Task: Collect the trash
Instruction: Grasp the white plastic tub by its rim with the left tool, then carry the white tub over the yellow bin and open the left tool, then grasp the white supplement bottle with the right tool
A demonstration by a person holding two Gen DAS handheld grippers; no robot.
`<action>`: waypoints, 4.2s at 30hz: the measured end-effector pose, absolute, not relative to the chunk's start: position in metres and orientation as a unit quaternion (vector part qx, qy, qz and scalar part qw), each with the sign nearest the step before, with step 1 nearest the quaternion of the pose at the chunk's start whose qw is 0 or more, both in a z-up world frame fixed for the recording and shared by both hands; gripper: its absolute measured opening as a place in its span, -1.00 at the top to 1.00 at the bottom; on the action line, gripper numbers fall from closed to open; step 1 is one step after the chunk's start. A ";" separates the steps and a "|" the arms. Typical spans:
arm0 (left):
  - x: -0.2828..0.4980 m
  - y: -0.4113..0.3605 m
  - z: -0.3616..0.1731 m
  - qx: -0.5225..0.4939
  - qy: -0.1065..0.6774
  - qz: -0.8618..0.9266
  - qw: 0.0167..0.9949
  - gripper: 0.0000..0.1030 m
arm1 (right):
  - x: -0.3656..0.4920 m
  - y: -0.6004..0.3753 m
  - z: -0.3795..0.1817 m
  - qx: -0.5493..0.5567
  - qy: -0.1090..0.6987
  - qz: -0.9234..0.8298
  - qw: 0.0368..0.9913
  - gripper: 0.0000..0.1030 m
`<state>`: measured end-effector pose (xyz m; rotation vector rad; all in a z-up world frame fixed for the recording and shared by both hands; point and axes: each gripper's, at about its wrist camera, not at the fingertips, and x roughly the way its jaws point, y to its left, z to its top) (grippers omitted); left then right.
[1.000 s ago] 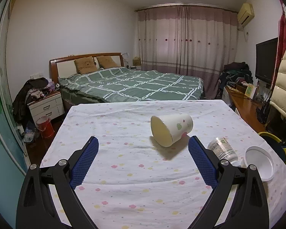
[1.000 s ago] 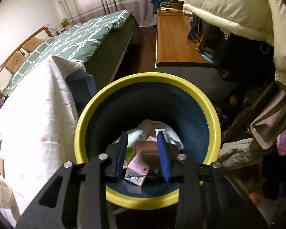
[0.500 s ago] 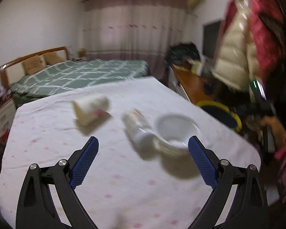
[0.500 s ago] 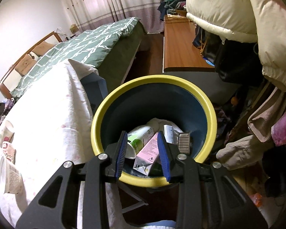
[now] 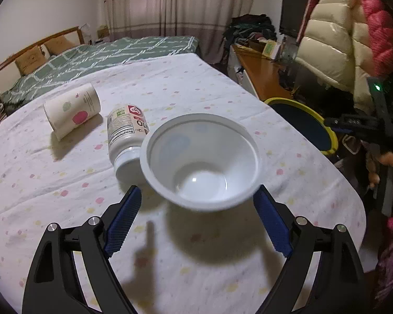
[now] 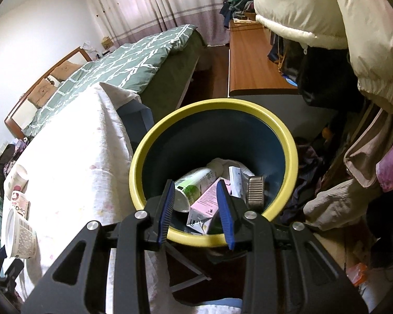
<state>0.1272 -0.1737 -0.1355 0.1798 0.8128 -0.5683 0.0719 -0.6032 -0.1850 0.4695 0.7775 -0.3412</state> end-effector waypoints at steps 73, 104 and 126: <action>0.173 -0.433 -0.076 0.116 0.343 -0.412 0.836 -0.80 | -0.010 -0.627 -0.186 0.222 0.354 -0.188 0.889 0.31; 0.207 0.057 -0.089 -0.055 0.276 -0.049 0.958 -0.90 | 0.096 -0.432 -0.135 0.093 0.379 -0.040 0.920 0.31; 0.202 0.055 -0.094 -0.071 0.273 -0.046 0.958 -0.90 | 0.227 -0.270 -0.141 -0.015 0.449 0.113 0.886 0.08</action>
